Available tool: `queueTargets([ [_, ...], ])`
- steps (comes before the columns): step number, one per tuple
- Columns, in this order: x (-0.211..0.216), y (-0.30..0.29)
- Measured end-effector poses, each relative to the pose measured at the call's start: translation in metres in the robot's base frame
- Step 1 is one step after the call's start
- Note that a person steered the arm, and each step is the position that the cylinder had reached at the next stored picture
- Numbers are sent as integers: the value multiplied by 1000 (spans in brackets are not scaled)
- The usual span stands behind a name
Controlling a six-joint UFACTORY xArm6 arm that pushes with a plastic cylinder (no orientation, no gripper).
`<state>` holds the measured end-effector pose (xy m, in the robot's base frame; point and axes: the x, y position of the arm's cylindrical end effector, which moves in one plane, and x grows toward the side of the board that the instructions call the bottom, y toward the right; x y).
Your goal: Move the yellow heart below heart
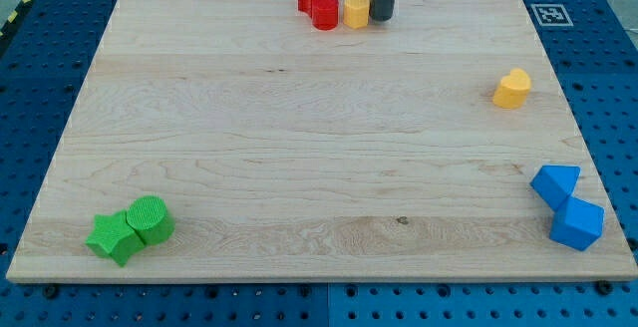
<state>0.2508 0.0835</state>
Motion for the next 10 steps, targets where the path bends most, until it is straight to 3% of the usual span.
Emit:
queueTargets([
  [1, 1, 20],
  [3, 44, 164],
  [5, 178, 261],
  [6, 203, 256],
  [10, 192, 175],
])
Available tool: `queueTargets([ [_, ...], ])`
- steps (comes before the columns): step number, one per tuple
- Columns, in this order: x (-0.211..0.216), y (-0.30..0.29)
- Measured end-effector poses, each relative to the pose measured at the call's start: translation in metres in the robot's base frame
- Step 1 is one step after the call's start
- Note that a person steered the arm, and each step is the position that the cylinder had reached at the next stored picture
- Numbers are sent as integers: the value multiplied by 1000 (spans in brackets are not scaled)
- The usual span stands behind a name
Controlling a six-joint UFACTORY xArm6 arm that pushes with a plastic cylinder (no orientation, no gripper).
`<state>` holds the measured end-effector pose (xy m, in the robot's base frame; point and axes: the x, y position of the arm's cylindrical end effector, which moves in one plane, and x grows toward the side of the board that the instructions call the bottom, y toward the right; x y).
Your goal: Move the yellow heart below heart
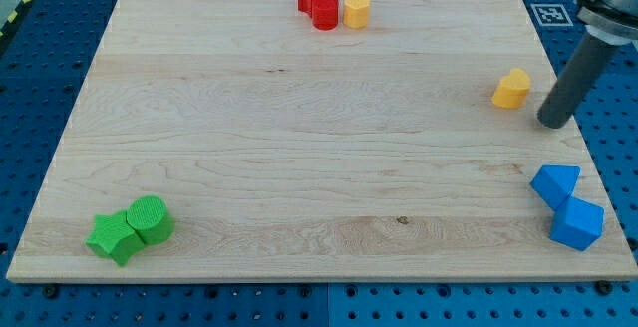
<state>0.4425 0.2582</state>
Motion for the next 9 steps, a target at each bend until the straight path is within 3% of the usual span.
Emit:
queueTargets([
  [6, -89, -96],
  [9, -94, -39],
])
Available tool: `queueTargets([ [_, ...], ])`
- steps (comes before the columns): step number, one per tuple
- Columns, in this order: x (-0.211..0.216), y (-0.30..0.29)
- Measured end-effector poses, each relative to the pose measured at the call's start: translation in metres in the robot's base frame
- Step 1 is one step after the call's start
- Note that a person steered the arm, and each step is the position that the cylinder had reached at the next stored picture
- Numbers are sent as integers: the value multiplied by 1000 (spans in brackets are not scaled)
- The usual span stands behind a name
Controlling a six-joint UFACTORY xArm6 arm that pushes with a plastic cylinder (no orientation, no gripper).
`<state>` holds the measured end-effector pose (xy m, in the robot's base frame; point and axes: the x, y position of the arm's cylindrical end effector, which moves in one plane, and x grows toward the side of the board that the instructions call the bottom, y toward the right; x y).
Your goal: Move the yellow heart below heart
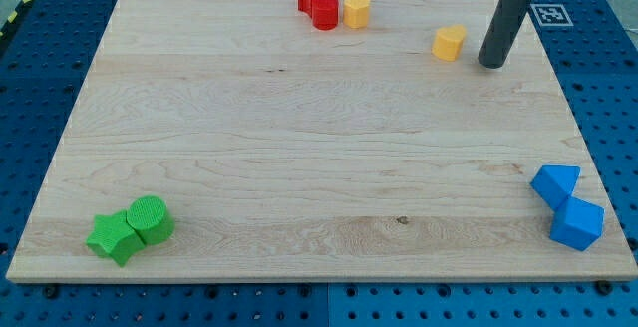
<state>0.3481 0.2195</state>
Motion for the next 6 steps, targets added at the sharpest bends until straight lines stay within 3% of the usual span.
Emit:
queueTargets([
  [6, -46, -53],
])
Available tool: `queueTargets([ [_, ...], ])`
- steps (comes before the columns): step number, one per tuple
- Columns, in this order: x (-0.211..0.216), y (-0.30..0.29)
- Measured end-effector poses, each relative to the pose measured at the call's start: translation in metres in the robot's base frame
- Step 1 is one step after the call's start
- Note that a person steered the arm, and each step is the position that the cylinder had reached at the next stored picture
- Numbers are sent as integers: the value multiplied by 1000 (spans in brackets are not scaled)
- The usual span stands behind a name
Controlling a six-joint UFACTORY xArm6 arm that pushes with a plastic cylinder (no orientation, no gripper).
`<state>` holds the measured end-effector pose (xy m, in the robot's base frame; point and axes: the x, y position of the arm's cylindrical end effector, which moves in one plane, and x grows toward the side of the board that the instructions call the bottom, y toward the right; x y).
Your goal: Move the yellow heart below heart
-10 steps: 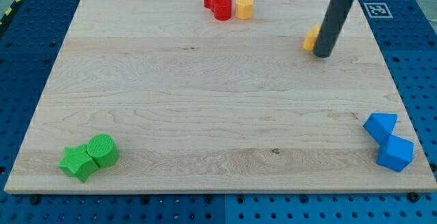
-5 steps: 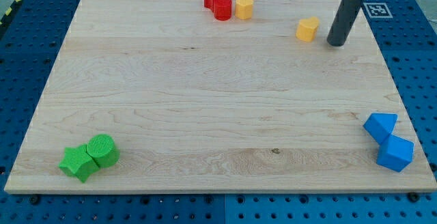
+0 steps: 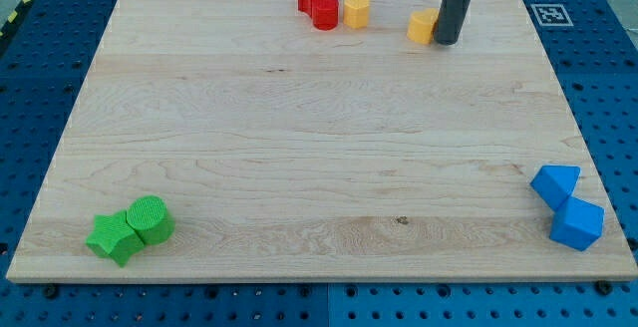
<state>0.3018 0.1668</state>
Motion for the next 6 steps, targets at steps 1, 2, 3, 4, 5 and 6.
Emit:
queueTargets([
  [1, -3, 6],
  [2, -15, 18],
  [3, -16, 19],
  [4, -16, 15],
  [5, -16, -15],
  [6, -17, -53],
])
